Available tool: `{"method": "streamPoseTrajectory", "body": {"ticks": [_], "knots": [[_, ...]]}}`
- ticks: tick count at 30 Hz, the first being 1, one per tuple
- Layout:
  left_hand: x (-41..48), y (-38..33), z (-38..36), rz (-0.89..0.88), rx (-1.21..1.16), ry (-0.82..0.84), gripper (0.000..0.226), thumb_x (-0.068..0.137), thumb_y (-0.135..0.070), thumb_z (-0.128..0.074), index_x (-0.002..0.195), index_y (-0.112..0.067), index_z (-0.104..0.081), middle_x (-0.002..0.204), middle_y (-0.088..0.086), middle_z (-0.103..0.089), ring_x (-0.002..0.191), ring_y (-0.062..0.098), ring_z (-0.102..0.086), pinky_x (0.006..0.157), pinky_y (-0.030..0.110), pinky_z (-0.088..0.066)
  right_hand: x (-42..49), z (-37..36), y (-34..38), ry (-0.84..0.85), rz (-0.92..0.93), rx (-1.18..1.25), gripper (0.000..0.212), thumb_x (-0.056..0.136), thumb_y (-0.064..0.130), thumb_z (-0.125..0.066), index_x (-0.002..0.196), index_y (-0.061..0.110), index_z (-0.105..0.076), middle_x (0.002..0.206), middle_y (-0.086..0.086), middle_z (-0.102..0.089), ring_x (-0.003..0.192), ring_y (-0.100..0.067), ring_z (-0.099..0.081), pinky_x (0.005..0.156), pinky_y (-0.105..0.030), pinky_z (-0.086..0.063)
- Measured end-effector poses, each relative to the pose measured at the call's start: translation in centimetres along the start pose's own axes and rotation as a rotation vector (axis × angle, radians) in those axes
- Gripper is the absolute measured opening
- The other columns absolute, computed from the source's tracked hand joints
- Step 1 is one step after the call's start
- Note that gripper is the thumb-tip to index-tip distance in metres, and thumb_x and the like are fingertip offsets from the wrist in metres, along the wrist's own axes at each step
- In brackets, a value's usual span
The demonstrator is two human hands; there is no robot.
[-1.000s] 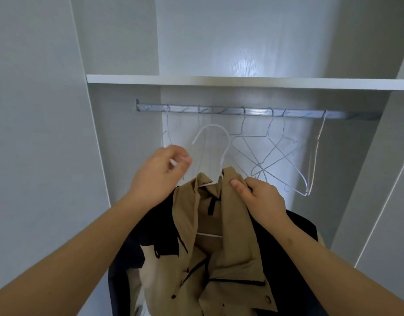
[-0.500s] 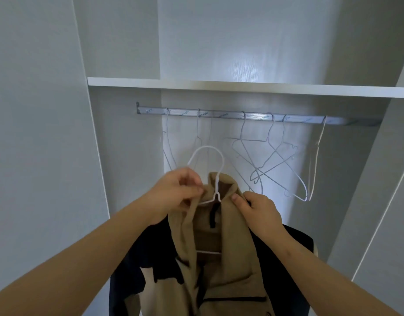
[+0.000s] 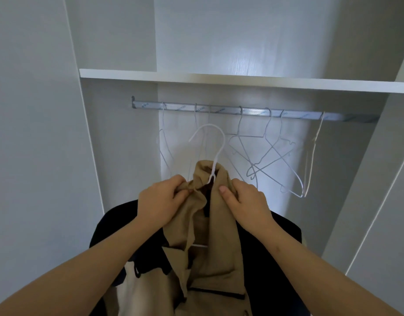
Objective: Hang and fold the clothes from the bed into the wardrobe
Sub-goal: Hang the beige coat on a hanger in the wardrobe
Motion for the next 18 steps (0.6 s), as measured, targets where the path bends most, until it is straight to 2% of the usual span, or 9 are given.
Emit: {"method": "streamPoseTrajectory", "body": {"ticks": [2, 4, 6, 7, 9, 11, 13, 15, 18], "knots": [[0.2, -0.3, 0.9, 0.001, -0.006, -0.057, 0.018, 0.089, -0.042, -0.053, 0.09, -0.025, -0.058, 0.077, -0.004, -0.063, 0.075, 0.019, -0.059, 0.054, 0.025, -0.031, 0.0, 0.5, 0.5, -0.038, 0.084, -0.19, 0.032, 0.088, 0.058, -0.038, 0.083, 0.027, -0.041, 0.085, 0.014, -0.038, 0.086, -0.011, -0.037, 0.077, -0.03, -0.025], [0.4, -0.7, 1.8, -0.021, -0.016, -0.109, 0.018, 0.087, -0.041, -0.056, 0.09, -0.024, -0.061, 0.077, -0.003, -0.065, 0.073, 0.02, -0.059, 0.054, 0.025, -0.031, 0.2, 1.4, 0.6, -0.059, 0.116, -0.273, 0.038, 0.086, 0.062, -0.041, 0.085, 0.024, -0.046, 0.086, 0.012, -0.04, 0.089, -0.012, -0.038, 0.077, -0.03, -0.025], [0.6, -0.9, 1.9, -0.018, -0.003, -0.098, 0.018, 0.086, -0.042, -0.056, 0.088, -0.025, -0.06, 0.076, -0.003, -0.063, 0.073, 0.019, -0.057, 0.055, 0.026, -0.032, 0.8, 1.7, 0.0, 0.063, 0.034, -0.08, 0.044, 0.086, 0.06, -0.045, 0.075, 0.017, -0.05, 0.076, 0.004, -0.055, 0.078, -0.015, -0.051, 0.068, -0.03, -0.036], [0.6, -0.8, 1.6, -0.008, -0.001, -0.065, 0.019, 0.086, -0.043, -0.056, 0.087, -0.024, -0.059, 0.076, -0.004, -0.062, 0.073, 0.019, -0.056, 0.056, 0.026, -0.034, 0.8, 1.3, -0.3, 0.163, -0.038, 0.091, 0.046, 0.086, 0.057, -0.048, 0.076, 0.013, -0.056, 0.076, -0.001, -0.061, 0.075, -0.017, -0.058, 0.066, -0.03, -0.042], [0.7, -0.1, 0.7, 0.032, -0.074, 0.043, 0.017, 0.085, -0.04, -0.059, 0.086, -0.023, -0.059, 0.075, -0.006, -0.059, 0.076, 0.018, -0.056, 0.06, 0.027, -0.038, 0.6, 0.3, -0.1, 0.296, -0.137, 0.324, 0.047, 0.087, 0.051, -0.054, 0.085, 0.005, -0.065, 0.084, -0.008, -0.069, 0.078, -0.019, -0.065, 0.071, -0.03, -0.05], [0.6, 0.9, -0.4, 0.083, -0.174, 0.185, 0.013, 0.085, -0.037, -0.061, 0.088, -0.024, -0.06, 0.079, -0.007, -0.058, 0.082, 0.018, -0.057, 0.069, 0.029, -0.044, 0.0, -0.7, 0.0, 0.349, -0.211, 0.45, 0.04, 0.086, 0.046, -0.058, 0.086, 0.008, -0.068, 0.084, -0.003, -0.071, 0.077, -0.012, -0.068, 0.07, -0.023, -0.053], [0.4, 1.8, -1.3, 0.111, -0.175, 0.294, 0.015, 0.085, -0.039, -0.06, 0.094, -0.028, -0.061, 0.088, -0.008, -0.06, 0.087, 0.015, -0.057, 0.079, 0.032, -0.047, -0.8, -1.7, 0.0, 0.364, -0.29, 0.541, 0.032, 0.087, 0.043, -0.06, 0.082, 0.012, -0.069, 0.079, 0.002, -0.071, 0.067, -0.003, -0.067, 0.059, -0.012, -0.052], [0.1, 3.0, -1.5, 0.158, -0.189, 0.3, 0.014, 0.086, -0.038, -0.059, 0.097, -0.031, -0.059, 0.098, -0.01, -0.058, 0.091, 0.011, -0.054, 0.083, 0.03, -0.045, -1.3, -2.6, -0.1, 0.374, -0.369, 0.615, 0.033, 0.088, 0.04, -0.06, 0.086, 0.008, -0.069, 0.083, -0.002, -0.072, 0.07, -0.007, -0.068, 0.06, -0.012, -0.052], [-0.4, 5.6, -1.1, 0.32, -0.327, 0.224, 0.012, 0.088, -0.036, -0.059, 0.097, -0.03, -0.058, 0.104, -0.008, -0.059, 0.093, 0.009, -0.054, 0.079, 0.023, -0.041, -2.0, -4.5, 1.1, 0.434, -0.461, 0.73, 0.03, 0.09, 0.035, -0.058, 0.09, 0.006, -0.068, 0.092, -0.009, -0.072, 0.083, -0.017, -0.068, 0.071, -0.021, -0.055]]}}
Point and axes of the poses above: each hand's wrist, its own x-axis towards the middle knuckle, its own z-axis out of the back of the hand, y = z × x, the point moved 8 cm from there along x, towards the middle knuckle
